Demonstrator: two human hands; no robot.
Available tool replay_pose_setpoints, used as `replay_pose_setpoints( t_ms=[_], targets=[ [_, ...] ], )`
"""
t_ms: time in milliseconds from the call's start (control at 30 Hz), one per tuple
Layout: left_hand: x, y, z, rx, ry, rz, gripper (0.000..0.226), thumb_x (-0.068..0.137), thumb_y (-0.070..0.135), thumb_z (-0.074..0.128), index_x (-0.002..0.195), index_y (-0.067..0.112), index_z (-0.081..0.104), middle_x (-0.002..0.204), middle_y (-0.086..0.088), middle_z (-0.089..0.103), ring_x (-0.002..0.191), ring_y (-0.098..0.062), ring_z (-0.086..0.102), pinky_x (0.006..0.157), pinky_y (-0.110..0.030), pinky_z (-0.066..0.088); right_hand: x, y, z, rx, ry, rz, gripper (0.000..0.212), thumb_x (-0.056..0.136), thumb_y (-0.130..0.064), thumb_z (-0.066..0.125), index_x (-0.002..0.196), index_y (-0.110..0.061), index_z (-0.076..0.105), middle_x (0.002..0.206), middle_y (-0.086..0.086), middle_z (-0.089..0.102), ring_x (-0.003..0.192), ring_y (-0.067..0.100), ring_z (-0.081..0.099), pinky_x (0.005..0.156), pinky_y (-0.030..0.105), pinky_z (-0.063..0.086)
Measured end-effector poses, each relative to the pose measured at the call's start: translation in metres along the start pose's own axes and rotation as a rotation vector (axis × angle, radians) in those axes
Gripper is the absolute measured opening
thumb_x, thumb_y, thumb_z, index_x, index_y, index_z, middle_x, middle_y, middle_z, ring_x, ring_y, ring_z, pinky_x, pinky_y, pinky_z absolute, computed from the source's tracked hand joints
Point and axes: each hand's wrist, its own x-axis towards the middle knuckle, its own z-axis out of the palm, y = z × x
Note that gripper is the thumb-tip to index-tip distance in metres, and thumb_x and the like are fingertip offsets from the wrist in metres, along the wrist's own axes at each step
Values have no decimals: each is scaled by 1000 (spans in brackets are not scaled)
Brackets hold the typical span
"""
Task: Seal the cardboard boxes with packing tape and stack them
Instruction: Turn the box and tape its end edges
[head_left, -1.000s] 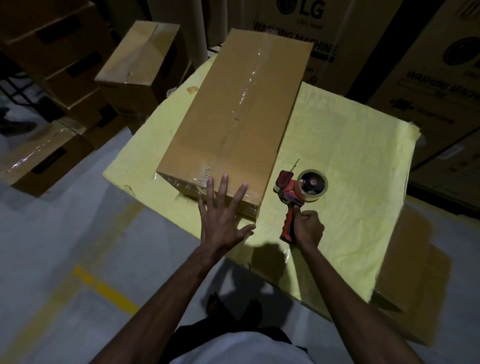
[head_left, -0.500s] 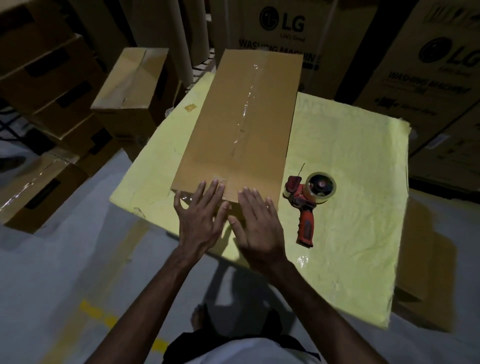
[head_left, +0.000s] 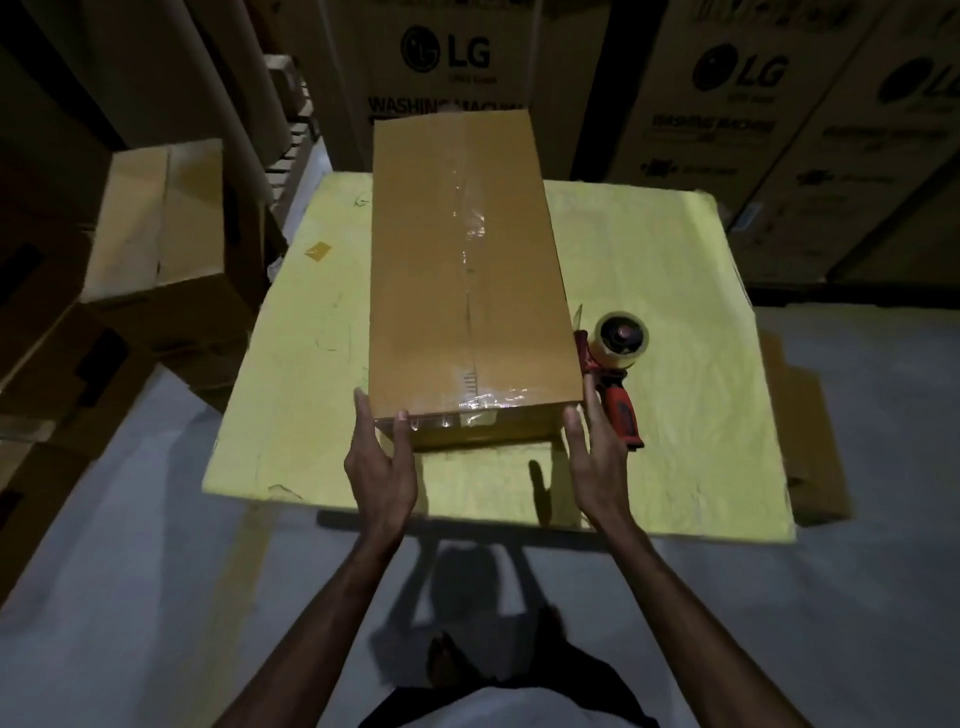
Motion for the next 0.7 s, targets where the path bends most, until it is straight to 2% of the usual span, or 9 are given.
replay_pose_setpoints(
  t_ms=[100, 167, 200, 267, 367, 433, 533, 600, 700],
  targets=[
    [-8, 6, 2, -129, 27, -170, 57, 110, 44, 43, 161, 19, 37, 137, -5, 64, 119, -19, 60, 98, -27, 42, -1, -5, 5, 134, 37, 96, 78, 96, -69, 32, 163, -32, 21, 158, -21, 29, 137, -13, 26, 111, 17, 23],
    [-13, 10, 4, -157, -5, -197, 55, 112, 42, 38, 161, 17, 36, 137, -6, 63, 107, -8, 57, 91, -20, 37, 0, -3, 10, 177, 35, 131, 68, 103, -63, 34, 163, -33, 23, 160, -17, 31, 140, -9, 27, 111, 16, 23],
    [-16, 10, 6, -183, -27, -201, 58, 111, 46, 35, 162, 19, 32, 141, -5, 60, 108, -7, 57, 93, -21, 37, -1, -1, 13, 217, 24, 166, 64, 105, -60, 34, 163, -34, 21, 162, -15, 29, 143, -5, 27, 113, 18, 22],
    [-18, 8, 9, -253, -63, -219, 72, 104, 64, 29, 166, 29, 19, 156, -1, 48, 131, -12, 49, 110, -30, 36, -2, 3, 21, 285, 16, 227, 64, 106, -58, 31, 163, -36, 14, 167, -11, 21, 145, -1, 24, 119, 26, 18],
    [-18, 3, 15, -331, -113, -250, 81, 95, 74, 25, 165, 39, 4, 171, 5, 19, 149, -11, 27, 124, -38, 20, -7, -7, 28, 399, -14, 239, 55, 112, -43, 22, 164, -33, 5, 169, -13, 8, 141, -6, 15, 118, 30, 7],
    [-18, 5, 18, -477, -96, -292, 67, 106, 55, 28, 166, 33, 6, 170, 6, 22, 144, -7, 30, 125, -38, 16, -8, -10, 25, 409, -36, 180, 53, 113, -33, 19, 164, -32, 3, 164, -19, 8, 143, -5, 13, 111, 27, 12],
    [-10, 0, 8, -662, 36, -340, 50, 111, 13, 30, 161, 11, 32, 132, -7, 59, 122, -17, 50, 119, -35, 37, 1, 7, 0, 266, -70, 74, 54, 112, -29, 29, 163, -33, 14, 163, -24, 19, 150, 3, 26, 107, 16, 31],
    [-1, -8, -15, -572, 13, -216, 53, 108, 0, 41, 157, 21, 41, 139, -9, 63, 129, -17, 60, 111, -31, 48, 13, 21, -29, 102, -158, -32, 74, 105, -13, 47, 161, -45, 14, 164, -24, 25, 147, 6, 36, 105, 28, 46],
    [23, -26, -51, -187, -185, 273, 63, 100, -7, 58, 156, 20, 46, 140, -1, 64, 125, -4, 64, 102, -21, 53, 44, 20, -62, -453, -277, -302, 100, 86, 14, 55, 160, -45, 23, 162, -5, 39, 133, 21, 55, 93, 32, 53]
  ],
)
